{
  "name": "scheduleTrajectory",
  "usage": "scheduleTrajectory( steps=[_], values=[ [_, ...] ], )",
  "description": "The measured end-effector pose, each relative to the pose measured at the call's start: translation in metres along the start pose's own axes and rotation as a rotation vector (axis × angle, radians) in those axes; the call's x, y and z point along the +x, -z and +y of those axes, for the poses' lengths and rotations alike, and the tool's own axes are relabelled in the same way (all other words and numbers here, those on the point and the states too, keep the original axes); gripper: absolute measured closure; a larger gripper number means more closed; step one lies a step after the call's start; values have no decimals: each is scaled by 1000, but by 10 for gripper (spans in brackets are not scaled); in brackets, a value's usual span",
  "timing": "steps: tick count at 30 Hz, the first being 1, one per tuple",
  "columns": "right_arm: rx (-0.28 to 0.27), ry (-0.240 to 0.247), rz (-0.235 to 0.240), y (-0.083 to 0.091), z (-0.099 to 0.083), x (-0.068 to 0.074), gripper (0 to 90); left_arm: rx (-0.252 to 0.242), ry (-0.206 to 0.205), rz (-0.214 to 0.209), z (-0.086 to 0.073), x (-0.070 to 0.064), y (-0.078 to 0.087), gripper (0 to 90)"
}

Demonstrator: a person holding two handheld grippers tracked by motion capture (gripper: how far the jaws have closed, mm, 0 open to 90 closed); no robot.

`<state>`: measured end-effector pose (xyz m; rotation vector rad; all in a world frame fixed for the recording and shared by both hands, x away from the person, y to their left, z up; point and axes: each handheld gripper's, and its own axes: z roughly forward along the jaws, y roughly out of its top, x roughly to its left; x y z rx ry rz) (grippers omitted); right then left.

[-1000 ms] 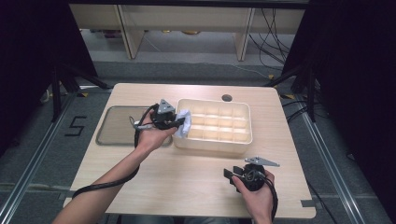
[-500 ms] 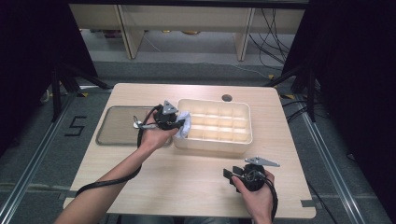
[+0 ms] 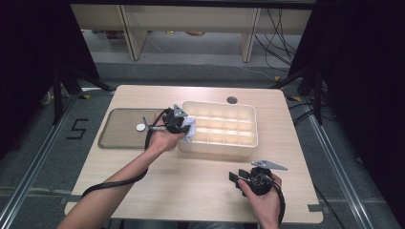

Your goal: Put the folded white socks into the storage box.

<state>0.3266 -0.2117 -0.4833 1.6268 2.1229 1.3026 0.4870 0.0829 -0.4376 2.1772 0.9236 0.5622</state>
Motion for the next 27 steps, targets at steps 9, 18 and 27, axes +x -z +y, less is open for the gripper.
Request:
scheduleTrajectory(
  steps=[9, 18, 27],
  values=[
    [0, -31, -4, 4, 3, 3, 521, 47, -5, 1, 4, 0, -3, 716],
    [-13, -1, -7, 4, 4, -1, 522, 84, -12, -21, 7, 1, -5, 715],
    [-18, 4, 1, 4, 5, -1, 522, 127, -35, -27, 10, 0, -6, 714]
  ],
)
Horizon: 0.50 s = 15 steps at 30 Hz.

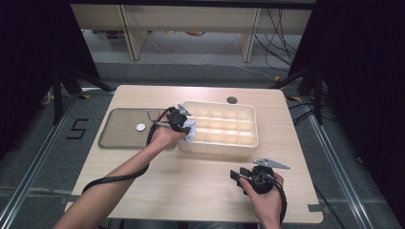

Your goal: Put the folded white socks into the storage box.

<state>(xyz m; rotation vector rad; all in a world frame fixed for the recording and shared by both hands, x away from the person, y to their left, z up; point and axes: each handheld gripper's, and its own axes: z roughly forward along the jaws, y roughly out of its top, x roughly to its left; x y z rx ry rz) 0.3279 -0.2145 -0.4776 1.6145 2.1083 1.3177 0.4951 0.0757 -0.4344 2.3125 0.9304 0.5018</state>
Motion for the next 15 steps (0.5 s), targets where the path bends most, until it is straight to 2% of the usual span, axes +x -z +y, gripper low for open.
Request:
scheduleTrajectory(
  steps=[7, 8, 9, 10, 13, 14, 15],
  values=[
    [2, -3, -6, 1, 0, 0, 522, 17, -5, 14, 1, -1, -2, 713],
    [8, 1, -21, 2, 1, 0, 521, 21, -23, 25, 2, -1, -1, 713],
    [-4, 0, -8, 1, 0, -1, 521, 22, -27, 32, 3, -2, -2, 714],
    [0, 0, -11, 2, 1, -1, 522, 32, -12, 24, 3, -3, -3, 713],
    [-3, -27, -6, 3, 1, 2, 522, 43, -28, 32, 5, -3, -4, 714],
    [-1, 3, -21, 4, 2, 0, 522, 46, -27, 34, 5, -3, -4, 713],
    [1, 4, -22, 4, 2, 0, 522, 50, -27, 36, 5, -3, -4, 713]
  ],
)
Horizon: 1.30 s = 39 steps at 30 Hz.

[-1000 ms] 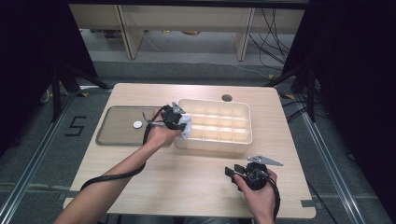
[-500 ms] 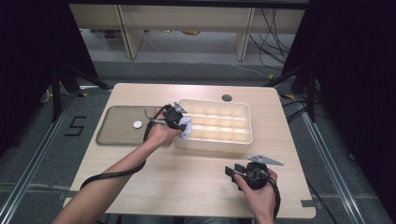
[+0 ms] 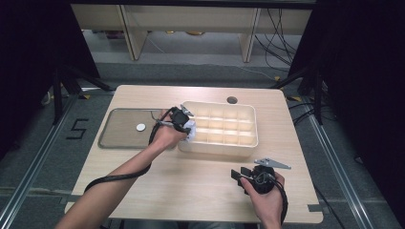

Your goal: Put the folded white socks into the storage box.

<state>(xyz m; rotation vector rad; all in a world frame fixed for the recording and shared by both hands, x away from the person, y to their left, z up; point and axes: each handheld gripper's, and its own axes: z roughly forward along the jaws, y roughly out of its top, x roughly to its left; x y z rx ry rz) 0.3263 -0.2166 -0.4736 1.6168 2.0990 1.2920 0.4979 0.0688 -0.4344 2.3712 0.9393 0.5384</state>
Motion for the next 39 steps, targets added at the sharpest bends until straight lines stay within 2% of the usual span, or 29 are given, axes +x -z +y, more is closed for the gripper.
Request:
scheduleTrajectory(
  steps=[1, 2, 4, 5, 9, 12, 13, 17, 19, 20, 21, 23, 27, 29, 30, 32, 39],
  values=[
    [3, -49, 18, -1, -1, 3, 521, 4, -5, -1, 0, 0, 0, 713],
    [0, -12, 20, -1, -1, -2, 522, 16, 13, -9, 0, -1, 0, 713],
    [3, -15, 20, -1, -1, -1, 522, 18, -2, -3, 1, 0, -1, 712],
    [2, -16, 20, -1, -1, -1, 522, 27, 10, -11, 1, -1, -2, 712],
    [-2, -18, 14, -1, -1, -2, 521, 54, 17, -22, 4, 1, -1, 712],
    [-2, -17, 7, -1, -1, -2, 521, 55, 22, -26, 4, 1, -3, 712],
    [1, -7, -11, -1, -1, -3, 521, 55, 23, -25, 4, 1, -3, 712],
    [-1, -14, 0, -1, -1, -3, 518, 76, 30, -33, 5, 2, -3, 709],
    [11, -11, -14, -1, -1, -2, 517, 80, 35, -35, 5, 2, -4, 709],
    [4, -16, 9, -2, -1, -2, 516, 82, 35, -35, 5, 2, -4, 710],
    [2, -17, 12, -2, -1, -2, 515, 83, 34, -35, 6, 2, -4, 710],
    [1, -9, 1, -2, 0, -2, 515, 89, 29, -32, 6, 2, -5, 709],
    [-8, -16, 11, -1, 0, -2, 514, 100, 29, -37, 8, 3, -5, 709],
    [-5, -15, 7, 0, 1, -2, 514, 122, 19, -41, 9, 4, -4, 709],
    [-3, -20, 4, 0, 1, -2, 512, 115, 33, -39, 10, 3, -5, 710],
    [-7, -19, 5, 0, 1, -2, 513, 146, 19, -44, 12, 4, -5, 710],
    [-7, -24, 9, 1, 2, -2, 513, 174, 16, -54, 15, 5, -6, 710]
  ],
)
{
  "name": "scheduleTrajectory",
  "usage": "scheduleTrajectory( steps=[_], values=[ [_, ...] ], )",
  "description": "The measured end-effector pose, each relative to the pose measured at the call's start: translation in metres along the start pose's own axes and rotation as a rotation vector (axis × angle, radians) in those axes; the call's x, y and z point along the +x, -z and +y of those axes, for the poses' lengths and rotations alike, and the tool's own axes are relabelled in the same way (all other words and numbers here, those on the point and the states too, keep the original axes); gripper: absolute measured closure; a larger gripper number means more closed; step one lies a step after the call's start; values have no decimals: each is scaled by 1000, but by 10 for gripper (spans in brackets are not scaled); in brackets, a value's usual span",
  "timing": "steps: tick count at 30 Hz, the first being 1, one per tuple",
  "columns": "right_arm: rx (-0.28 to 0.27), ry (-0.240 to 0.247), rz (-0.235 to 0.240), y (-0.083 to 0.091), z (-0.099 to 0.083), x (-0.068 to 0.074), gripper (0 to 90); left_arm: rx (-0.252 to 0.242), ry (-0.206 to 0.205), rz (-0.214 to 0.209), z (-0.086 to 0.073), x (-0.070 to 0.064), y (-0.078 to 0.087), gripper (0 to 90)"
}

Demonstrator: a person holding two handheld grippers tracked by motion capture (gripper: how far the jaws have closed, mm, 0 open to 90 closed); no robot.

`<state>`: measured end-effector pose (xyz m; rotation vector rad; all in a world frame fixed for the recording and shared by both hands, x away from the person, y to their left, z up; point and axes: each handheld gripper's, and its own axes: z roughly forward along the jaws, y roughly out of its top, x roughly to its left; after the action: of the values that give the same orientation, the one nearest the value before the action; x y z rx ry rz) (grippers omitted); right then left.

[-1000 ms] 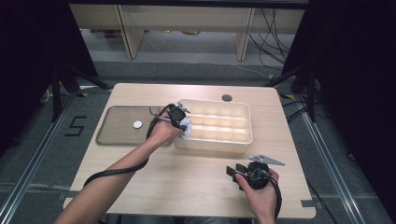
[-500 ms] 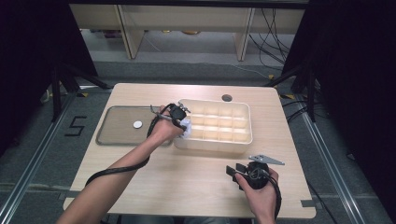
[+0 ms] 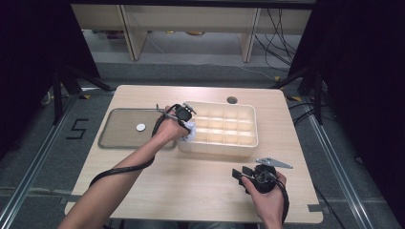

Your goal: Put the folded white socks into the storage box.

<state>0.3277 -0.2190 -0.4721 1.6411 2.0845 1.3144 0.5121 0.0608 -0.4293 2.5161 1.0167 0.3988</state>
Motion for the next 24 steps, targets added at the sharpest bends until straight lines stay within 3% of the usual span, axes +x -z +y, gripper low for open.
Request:
scheduleTrajectory(
  steps=[10, 15, 22, 23, 24],
  values=[
    [-7, 17, -14, -2, 0, 1, 513, 31, -22, 16, 2, -3, -1, 710],
    [-3, 15, -8, -2, 0, 1, 512, 37, -12, 14, 2, -4, -1, 710],
    [-3, -1, -7, 1, 0, 1, 512, 58, -18, 15, 2, -5, -1, 711],
    [-4, -34, -1, 1, 1, 4, 516, 62, -21, 15, 2, -4, -1, 711],
    [-28, 14, -20, 2, 2, 1, 521, 61, -17, 14, 3, -5, -2, 711]
  ],
)
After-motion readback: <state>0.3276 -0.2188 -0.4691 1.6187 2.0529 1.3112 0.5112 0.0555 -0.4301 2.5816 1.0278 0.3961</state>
